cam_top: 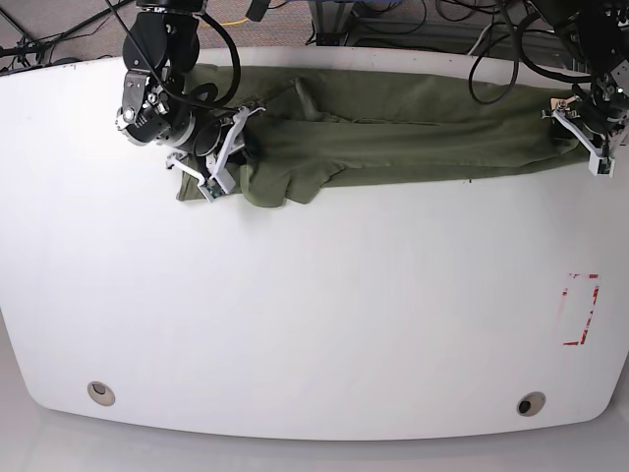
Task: Fold the T-shirt properly
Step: 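Adjust the folded strip with both grippers, smoothing its edges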
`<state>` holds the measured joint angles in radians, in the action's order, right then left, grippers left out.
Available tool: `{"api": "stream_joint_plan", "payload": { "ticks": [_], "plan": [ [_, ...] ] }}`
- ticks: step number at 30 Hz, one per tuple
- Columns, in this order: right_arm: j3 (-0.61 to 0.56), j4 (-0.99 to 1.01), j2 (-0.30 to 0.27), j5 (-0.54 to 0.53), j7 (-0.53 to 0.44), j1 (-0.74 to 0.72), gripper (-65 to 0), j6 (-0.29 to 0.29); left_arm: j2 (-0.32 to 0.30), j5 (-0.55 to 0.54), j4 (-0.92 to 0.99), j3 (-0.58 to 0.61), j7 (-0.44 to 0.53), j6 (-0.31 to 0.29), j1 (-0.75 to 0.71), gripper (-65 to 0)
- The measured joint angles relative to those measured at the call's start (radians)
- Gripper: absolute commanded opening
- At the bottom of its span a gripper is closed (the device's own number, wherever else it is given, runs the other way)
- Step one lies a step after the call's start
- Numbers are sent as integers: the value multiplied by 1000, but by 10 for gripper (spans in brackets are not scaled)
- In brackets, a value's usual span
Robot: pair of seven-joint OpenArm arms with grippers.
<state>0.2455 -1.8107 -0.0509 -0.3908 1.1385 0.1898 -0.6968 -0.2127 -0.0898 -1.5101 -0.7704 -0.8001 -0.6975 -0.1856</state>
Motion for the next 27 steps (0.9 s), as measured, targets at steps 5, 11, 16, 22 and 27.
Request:
{"api": "stream_joint_plan", "payload": {
  "ticks": [5,11,16,22,27],
  "plan": [
    [75,16,-43,-2,-2,6,-490,0,-24,-8,26,2,6,-6,6,-253],
    [184,56,-97,2,2,9,-461,1,-23,-8,26,2,8,-3,6,-253],
    [196,-66,-124,-157,55,27,-298,2,-23,-8,24,4,7,-3,8,-253],
    [189,-131,-112,-381,131,46,-331,0,-21,3,24,21,-3,-2,27,-253],
    [90,-80,-20,-313,131,37,-406,0,-20,0,24,21,-2,0,27,-253]
  ]
}}
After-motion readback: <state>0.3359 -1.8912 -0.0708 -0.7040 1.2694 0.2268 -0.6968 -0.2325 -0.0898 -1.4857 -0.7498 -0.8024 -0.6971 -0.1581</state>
